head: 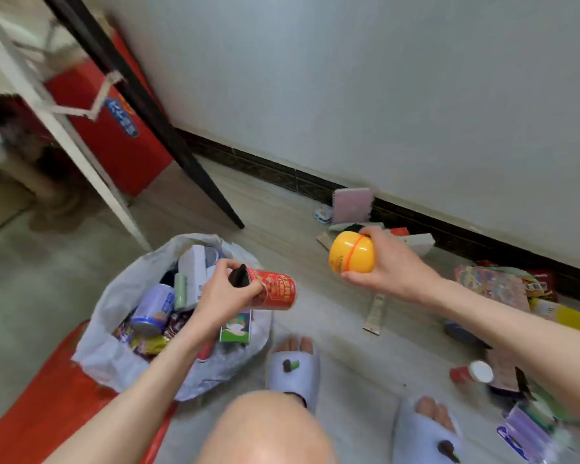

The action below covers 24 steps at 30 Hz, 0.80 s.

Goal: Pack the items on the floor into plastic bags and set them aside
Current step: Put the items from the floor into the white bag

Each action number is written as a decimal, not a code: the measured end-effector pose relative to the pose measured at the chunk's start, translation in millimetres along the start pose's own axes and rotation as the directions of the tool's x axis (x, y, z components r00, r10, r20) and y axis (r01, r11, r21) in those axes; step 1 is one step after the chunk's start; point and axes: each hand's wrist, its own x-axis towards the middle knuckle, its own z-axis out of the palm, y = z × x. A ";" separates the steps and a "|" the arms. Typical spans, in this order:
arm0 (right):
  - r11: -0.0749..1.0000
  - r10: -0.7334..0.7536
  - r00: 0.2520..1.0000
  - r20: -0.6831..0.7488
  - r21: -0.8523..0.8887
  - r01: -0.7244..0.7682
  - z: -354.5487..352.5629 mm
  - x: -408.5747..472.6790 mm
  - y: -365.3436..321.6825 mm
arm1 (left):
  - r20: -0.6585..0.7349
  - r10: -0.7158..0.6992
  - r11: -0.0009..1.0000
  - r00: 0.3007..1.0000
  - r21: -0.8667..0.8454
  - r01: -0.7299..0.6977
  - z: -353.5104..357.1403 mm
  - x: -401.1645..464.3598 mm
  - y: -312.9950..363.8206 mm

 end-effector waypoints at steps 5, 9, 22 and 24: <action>0.971 -0.141 0.983 0.114 -0.179 0.160 6.4 26.7 -73.7 | -0.127 -0.013 1.000 0.992 0.017 0.015 -70.2 -11.2 -39.4; 0.972 -0.155 0.968 0.195 -0.145 0.185 51.6 42.1 -113.7 | -0.234 -0.103 0.994 0.967 -0.003 0.106 -92.9 -19.6 -92.4; 0.998 -0.061 0.885 0.461 0.027 0.054 246.6 39.3 -145.7 | -0.162 -0.072 0.971 0.984 0.214 0.106 -67.9 -7.6 -209.9; 0.997 -0.075 0.870 0.488 0.008 0.081 263.4 32.0 -145.6 | -0.136 -0.030 0.958 0.990 0.278 0.067 -62.8 -9.5 -216.7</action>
